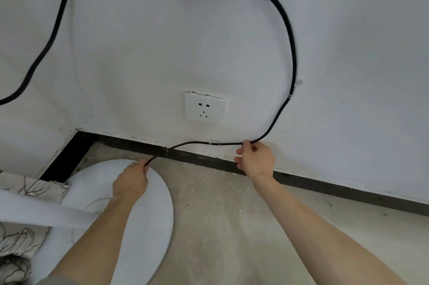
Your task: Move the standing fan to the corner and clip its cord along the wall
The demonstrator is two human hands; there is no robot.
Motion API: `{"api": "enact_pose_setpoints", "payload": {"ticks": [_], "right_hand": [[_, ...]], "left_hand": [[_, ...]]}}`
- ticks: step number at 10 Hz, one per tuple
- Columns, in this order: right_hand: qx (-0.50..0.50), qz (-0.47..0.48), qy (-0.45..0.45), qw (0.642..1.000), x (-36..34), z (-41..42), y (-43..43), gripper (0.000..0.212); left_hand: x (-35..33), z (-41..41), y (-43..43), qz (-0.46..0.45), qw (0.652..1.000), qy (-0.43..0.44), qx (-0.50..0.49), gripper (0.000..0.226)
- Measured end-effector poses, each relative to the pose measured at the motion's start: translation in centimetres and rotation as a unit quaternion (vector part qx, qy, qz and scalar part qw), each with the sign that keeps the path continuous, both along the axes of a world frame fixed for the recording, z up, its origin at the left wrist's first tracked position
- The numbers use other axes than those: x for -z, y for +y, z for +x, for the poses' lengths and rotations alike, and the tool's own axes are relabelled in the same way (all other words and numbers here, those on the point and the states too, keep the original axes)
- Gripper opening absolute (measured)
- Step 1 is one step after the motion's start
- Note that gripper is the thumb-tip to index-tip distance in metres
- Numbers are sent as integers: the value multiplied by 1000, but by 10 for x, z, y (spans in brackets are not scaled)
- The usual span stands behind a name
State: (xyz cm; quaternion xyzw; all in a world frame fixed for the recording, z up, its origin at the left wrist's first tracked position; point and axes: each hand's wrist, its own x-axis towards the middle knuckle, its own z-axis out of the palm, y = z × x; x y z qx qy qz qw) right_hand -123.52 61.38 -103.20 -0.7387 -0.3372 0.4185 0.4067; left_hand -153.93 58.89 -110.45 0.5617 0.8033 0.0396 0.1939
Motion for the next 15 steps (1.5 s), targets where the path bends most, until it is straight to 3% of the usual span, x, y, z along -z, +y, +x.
{"api": "enact_pose_setpoints", "payload": {"ticks": [4,6,7,12,14,15], "right_hand": [[14,4,-21,1000,3,11,-9,24],[14,-13,-20,1000,-2,14,-10,25],[1,-17,-18,1000,-3,21,-12,21],[-51,12,-66,996,-10,37,-18,11],[-204,-10,-185,961,-22,48,-22,41],[-250,-6,-255,934,-38,56,-24,44]], "left_hand": [[-33,-6,32,103,994,13,40,31],[-59,-2,53,206,959,169,98,16],[-61,0,58,178,961,186,102,14],[-50,26,34,59,992,72,91,19],[-61,57,18,35,992,40,111,26],[-68,84,12,80,992,-13,101,27]]}}
